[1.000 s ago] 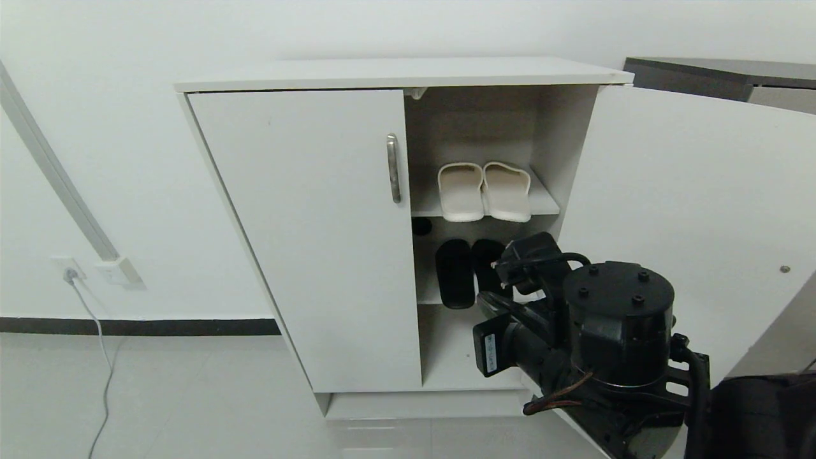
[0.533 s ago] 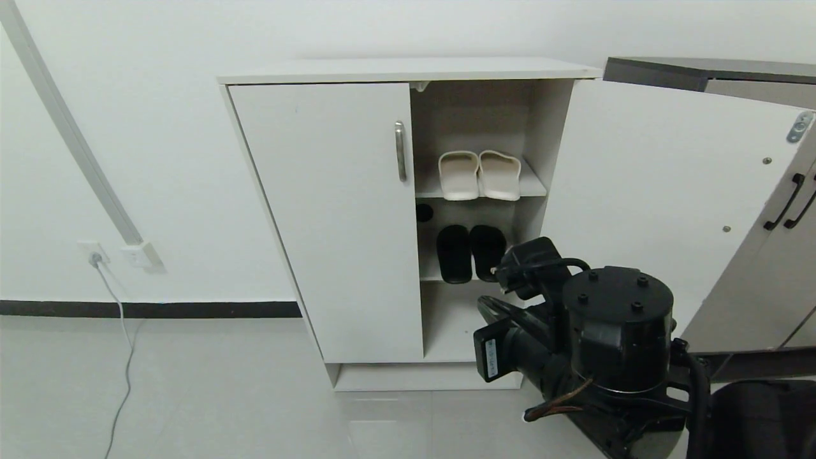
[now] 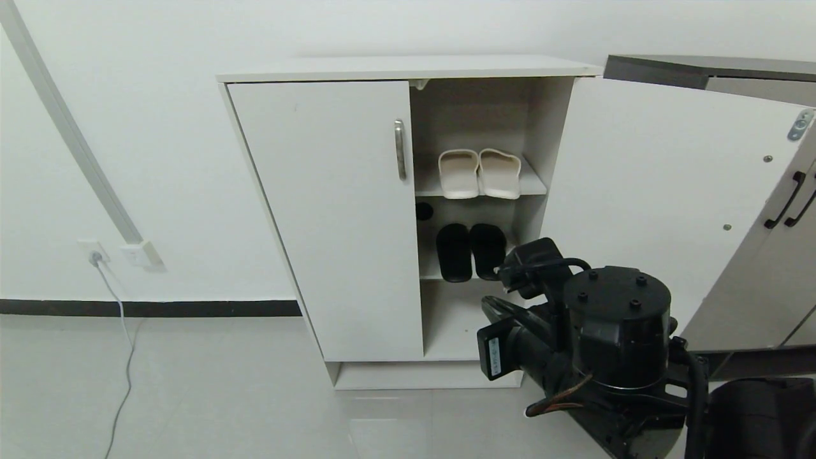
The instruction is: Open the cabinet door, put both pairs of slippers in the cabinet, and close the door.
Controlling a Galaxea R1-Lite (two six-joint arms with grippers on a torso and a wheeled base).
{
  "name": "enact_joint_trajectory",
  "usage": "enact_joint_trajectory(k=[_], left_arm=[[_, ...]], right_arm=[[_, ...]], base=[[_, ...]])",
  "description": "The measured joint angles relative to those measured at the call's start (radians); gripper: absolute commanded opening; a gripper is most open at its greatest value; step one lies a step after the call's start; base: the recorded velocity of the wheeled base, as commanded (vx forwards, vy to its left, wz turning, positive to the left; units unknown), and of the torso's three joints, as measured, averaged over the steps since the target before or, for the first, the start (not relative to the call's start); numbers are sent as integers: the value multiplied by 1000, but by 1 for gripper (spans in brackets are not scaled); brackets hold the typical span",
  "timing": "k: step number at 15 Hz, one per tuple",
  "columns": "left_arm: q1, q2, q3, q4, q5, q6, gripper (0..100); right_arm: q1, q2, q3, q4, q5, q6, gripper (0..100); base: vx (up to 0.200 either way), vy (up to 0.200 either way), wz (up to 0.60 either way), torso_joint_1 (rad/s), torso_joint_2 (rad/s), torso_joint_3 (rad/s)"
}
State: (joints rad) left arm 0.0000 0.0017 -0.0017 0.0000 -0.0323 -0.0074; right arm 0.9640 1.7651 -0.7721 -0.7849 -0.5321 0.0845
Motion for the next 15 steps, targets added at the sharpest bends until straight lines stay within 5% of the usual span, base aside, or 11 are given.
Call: enact_joint_trajectory(k=[5,15], left_arm=[[0,0,0,0,0,0,0],[0,0,0,0,0,0,0]], right_arm=[[-8,5,6,-4,10,3,0],[-25,23,10,-27,21,1,0]], base=[[0,0,0,1,-10,-7],[0,0,0,50,-392,-347]])
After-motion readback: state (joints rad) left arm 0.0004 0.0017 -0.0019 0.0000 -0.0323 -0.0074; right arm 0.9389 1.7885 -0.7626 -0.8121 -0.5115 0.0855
